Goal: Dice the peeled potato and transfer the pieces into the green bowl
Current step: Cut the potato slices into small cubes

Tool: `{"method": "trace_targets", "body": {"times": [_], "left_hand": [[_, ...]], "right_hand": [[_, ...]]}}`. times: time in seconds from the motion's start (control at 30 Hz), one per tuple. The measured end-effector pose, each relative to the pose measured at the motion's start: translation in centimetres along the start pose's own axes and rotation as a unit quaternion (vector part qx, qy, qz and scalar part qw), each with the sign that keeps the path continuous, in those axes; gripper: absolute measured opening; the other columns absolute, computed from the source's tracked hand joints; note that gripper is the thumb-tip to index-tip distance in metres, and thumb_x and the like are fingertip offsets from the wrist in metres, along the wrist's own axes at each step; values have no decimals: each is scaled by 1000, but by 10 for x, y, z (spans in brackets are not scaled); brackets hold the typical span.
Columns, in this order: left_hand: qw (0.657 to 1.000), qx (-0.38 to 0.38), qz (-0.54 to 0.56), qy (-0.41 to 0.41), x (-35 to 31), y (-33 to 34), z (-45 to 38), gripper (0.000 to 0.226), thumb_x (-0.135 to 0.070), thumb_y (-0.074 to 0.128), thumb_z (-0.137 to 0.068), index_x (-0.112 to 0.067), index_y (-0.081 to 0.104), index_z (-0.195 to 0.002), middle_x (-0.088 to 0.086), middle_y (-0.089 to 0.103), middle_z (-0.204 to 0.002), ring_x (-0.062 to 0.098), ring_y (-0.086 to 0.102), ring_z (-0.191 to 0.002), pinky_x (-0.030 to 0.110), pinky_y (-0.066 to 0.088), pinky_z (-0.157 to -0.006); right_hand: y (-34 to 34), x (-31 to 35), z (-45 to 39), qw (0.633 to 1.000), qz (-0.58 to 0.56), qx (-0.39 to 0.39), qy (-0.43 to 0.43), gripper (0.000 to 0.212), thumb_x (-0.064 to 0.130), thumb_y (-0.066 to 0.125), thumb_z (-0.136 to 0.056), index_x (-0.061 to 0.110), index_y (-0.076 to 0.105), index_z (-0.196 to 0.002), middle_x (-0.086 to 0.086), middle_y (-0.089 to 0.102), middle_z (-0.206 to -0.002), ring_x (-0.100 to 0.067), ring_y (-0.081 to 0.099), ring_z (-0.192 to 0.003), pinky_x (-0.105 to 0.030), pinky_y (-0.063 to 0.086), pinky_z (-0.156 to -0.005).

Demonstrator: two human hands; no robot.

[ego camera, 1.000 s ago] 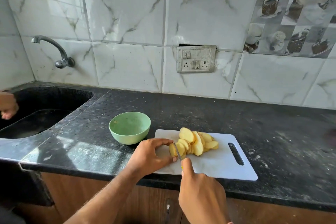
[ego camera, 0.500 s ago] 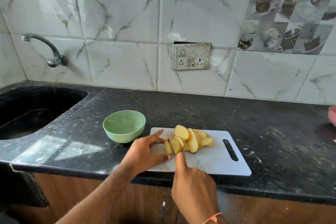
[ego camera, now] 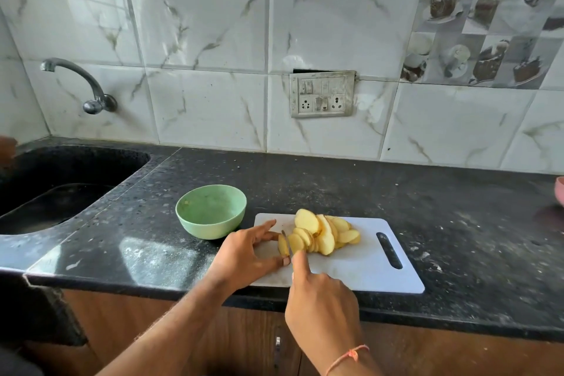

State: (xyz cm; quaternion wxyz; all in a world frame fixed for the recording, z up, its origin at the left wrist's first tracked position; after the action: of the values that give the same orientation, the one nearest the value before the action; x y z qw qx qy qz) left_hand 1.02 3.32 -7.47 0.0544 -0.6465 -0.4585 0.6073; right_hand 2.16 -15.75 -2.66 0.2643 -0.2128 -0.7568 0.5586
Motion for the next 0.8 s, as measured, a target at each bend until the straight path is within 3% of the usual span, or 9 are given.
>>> {"method": "trace_targets", "body": {"times": [0.17, 0.27, 0.4, 0.67, 0.8], "left_hand": [[1000, 3, -8, -5, -3, 0, 1, 99, -55, 93, -71, -30, 50, -156, -39, 67, -122, -19, 57, -115, 1, 41, -92], [1000, 1, 0, -5, -3, -1, 0, 95, -49, 94, -72, -28, 53, -155, -34, 69, -124, -20, 58, -112, -1, 41, -90], [1000, -3, 0, -11, -2, -2, 1, 92, -50, 93, -71, -29, 55, -153, -32, 70, -124, -22, 61, -110, 7, 47, -99], [1000, -3, -5, -2, -8, -4, 3, 93, -50, 94, -72, -29, 54, -153, -36, 69, -122, -22, 59, -106, 1, 44, -87], [1000, -8, 18, -10, -8, -7, 5, 93, -48, 95, -71, -27, 55, -152, -34, 71, -119, -20, 63, -107, 6, 48, -95]], "right_hand": [[0, -3, 10, 1000, 7, 18, -2, 49, 21, 34, -104, 20, 18, -150, -6, 70, -98, -28, 55, -71, -34, 31, -48], [0, -1, 9, 1000, -5, 16, 1, 48, 18, 34, -103, 22, 20, -148, -5, 70, -95, -28, 61, -73, -34, 40, -55], [0, 0, -3, 1000, 0, -5, 5, 43, 17, 35, -102, 21, 26, -144, -5, 70, -90, -29, 69, -79, -36, 44, -59], [0, 0, 7, 1000, -1, 18, 8, 52, 15, 33, -101, 21, 19, -150, -6, 71, -99, -28, 67, -81, -36, 47, -64], [4, 1, 2, 1000, -6, 16, 12, 51, 16, 34, -101, 22, 20, -150, -6, 72, -96, -28, 70, -81, -36, 50, -64]]}}
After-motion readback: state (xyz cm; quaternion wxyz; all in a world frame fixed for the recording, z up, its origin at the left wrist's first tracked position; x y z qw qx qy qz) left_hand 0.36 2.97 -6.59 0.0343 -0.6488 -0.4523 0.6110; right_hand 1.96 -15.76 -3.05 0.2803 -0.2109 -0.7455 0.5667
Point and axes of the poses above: each hand's wrist, its own z-axis away from the middle knuckle, its own y-axis out of the palm, x = y × z, the point moved 6 cm from there along -z, towards the middle knuckle
